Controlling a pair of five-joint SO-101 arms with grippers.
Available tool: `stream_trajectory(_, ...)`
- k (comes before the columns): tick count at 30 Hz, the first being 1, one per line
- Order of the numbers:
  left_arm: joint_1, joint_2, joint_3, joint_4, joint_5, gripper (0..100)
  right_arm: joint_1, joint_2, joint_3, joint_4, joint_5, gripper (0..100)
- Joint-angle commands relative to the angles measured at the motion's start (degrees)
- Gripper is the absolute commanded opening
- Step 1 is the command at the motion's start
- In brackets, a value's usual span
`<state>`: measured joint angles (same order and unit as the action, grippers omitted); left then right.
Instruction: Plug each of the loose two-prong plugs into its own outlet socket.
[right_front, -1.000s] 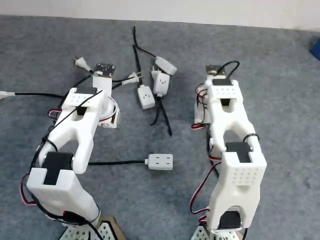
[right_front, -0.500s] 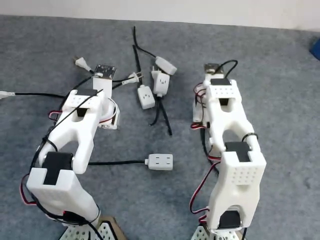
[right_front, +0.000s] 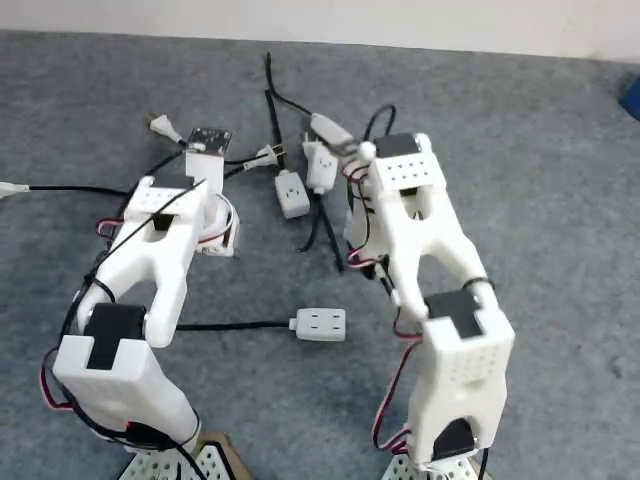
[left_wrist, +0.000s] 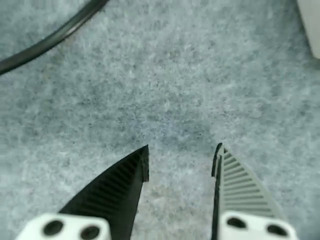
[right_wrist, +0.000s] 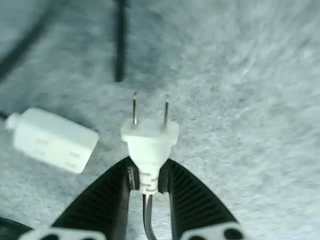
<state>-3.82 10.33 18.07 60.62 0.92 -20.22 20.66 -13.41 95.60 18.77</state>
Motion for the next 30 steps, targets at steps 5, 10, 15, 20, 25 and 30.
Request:
stream_trajectory(5,-0.31,-2.24,-15.6,13.98,-5.63,22,-9.36,-19.47,11.38,-9.98,11.78,0.7)
stream_trajectory(10,-1.45,-2.24,-25.63,26.99,-11.34,22,-18.86,-33.45,28.53,-16.31,16.97,0.7)
stream_trajectory(15,-3.03,-2.51,-34.59,35.87,-13.89,22,-26.59,-47.43,42.95,-21.41,18.46,0.7)
stream_trajectory(20,-3.3,-2.95,-42.24,39.12,-13.54,23,-24.92,-55.34,52.26,-28.62,13.98,0.7)
stream_trajectory(25,-3.03,-4.53,-49.98,39.12,-12.13,23,-16.13,-55.69,56.66,-41.1,4.84,0.7)
stream_trajectory(30,-1.54,-9.36,-52.53,35.87,-12.04,31,-11.12,-52.26,56.92,-46.11,2.64,0.7)
